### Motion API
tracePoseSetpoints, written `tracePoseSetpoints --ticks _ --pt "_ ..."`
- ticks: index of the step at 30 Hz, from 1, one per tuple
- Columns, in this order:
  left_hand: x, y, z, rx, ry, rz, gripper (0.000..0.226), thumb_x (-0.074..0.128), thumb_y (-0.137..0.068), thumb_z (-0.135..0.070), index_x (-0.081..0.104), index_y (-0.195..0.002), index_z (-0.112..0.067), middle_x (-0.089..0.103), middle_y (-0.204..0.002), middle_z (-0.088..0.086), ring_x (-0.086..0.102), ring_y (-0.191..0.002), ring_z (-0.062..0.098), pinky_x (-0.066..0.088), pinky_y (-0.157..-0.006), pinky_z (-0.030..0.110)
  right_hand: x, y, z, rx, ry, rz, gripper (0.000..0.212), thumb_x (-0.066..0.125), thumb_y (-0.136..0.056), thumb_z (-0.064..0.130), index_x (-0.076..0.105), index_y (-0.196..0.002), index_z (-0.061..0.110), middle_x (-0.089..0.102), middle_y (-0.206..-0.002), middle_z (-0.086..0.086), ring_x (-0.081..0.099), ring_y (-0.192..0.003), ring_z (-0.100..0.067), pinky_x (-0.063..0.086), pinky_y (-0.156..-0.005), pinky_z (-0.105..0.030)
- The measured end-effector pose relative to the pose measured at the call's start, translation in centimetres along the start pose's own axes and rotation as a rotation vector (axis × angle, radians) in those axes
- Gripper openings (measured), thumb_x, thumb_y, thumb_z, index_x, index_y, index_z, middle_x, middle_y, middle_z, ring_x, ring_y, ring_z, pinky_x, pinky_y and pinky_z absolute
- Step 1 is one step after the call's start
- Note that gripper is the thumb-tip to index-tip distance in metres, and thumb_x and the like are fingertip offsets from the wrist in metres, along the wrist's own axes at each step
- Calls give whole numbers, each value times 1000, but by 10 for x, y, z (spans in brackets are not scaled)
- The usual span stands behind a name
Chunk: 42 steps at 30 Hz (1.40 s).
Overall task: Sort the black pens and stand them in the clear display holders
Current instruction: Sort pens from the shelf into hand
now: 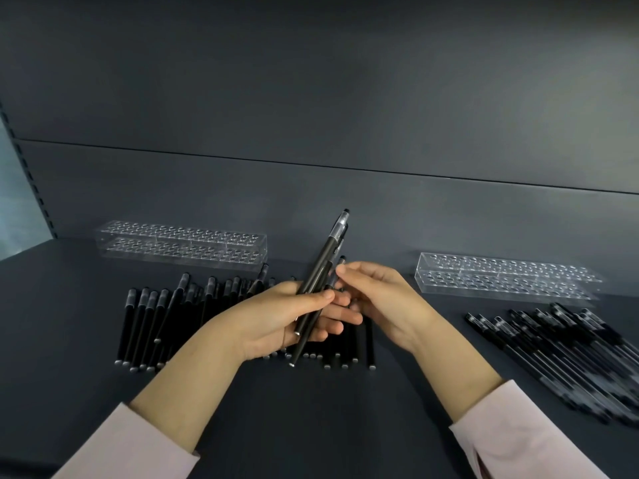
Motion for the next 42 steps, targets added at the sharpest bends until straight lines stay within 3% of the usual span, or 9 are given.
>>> tracePoseSetpoints --ticks 3,6,11,14,19,23,27,34,42 --pt "1 -1 1 4 1 2 27 48 -102 -19 62 -118 -2 74 -107 13 70 -81 12 55 -67 20 -3 -4 1 11 -159 -56 13 61 -92 19 64 -81 12 61 -74 -1 56 -64 -10 47 -59 -22" --pt "-7 -3 0 39 47 -79 26 48 -101 -18 64 -118 -4 74 -107 11 71 -87 14 57 -72 23 -26 -8 4 -24 -338 -287 15 58 -95 15 58 -81 12 61 -72 -3 57 -57 -9 48 -53 -18" --pt "-23 -9 1 74 29 -277 22 51 -100 -19 66 -112 -8 65 -76 -1 53 -59 5 45 -54 17 -65 -12 -7 -36 -142 -596 7 60 -94 17 58 -98 12 54 -67 -1 50 -52 -10 45 -52 -22" --pt "-23 -10 1 63 86 -291 24 51 -100 -23 62 -114 -7 48 -60 -6 35 -48 3 30 -42 14 -64 -15 -11 -40 161 -578 15 58 -95 19 59 -107 11 57 -66 -2 51 -51 -12 48 -55 -26" --pt "-21 -10 0 78 155 -304 25 48 -102 -24 56 -116 -5 45 -55 -4 31 -42 4 25 -37 14 -48 -19 -22 -37 488 -509 24 65 -90 24 58 -111 15 60 -69 -3 56 -51 -14 54 -62 -33" --pt "-23 -10 0 81 157 -327 23 48 -103 -22 60 -113 -5 50 -60 -1 36 -45 7 28 -39 17 -40 -18 -26 1 622 -402 35 73 -83 27 56 -113 25 64 -76 -1 58 -64 -8 46 -64 -17" --pt "-26 -10 1 77 77 -346 24 50 -102 -25 67 -107 -9 55 -64 -4 42 -49 7 33 -43 18 -34 -17 -23 -48 778 -357 23 74 -82 24 65 -102 18 62 -76 3 53 -66 0 37 -55 -1" --pt "-25 -9 -2 89 63 -328 26 52 -100 -29 71 -106 -11 63 -64 -3 48 -53 8 38 -50 20 -22 -13 -16 -154 979 -350 19 73 -82 24 63 -89 9 56 -72 5 58 -75 -16 46 -71 -25" --pt "-18 -5 -4 63 50 -260 29 51 -101 -30 70 -109 -10 72 -75 1 50 -53 7 39 -49 18 -25 -13 -16 -69 933 -335 21 75 -80 25 63 -87 9 58 -73 6 57 -75 -12 42 -64 -18"
Point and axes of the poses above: each hand's wrist, its own y-axis away from the middle knuckle, its own x-axis out of the palm, z = x × y, the point moved 5 cm from there along -y, towards the middle knuckle
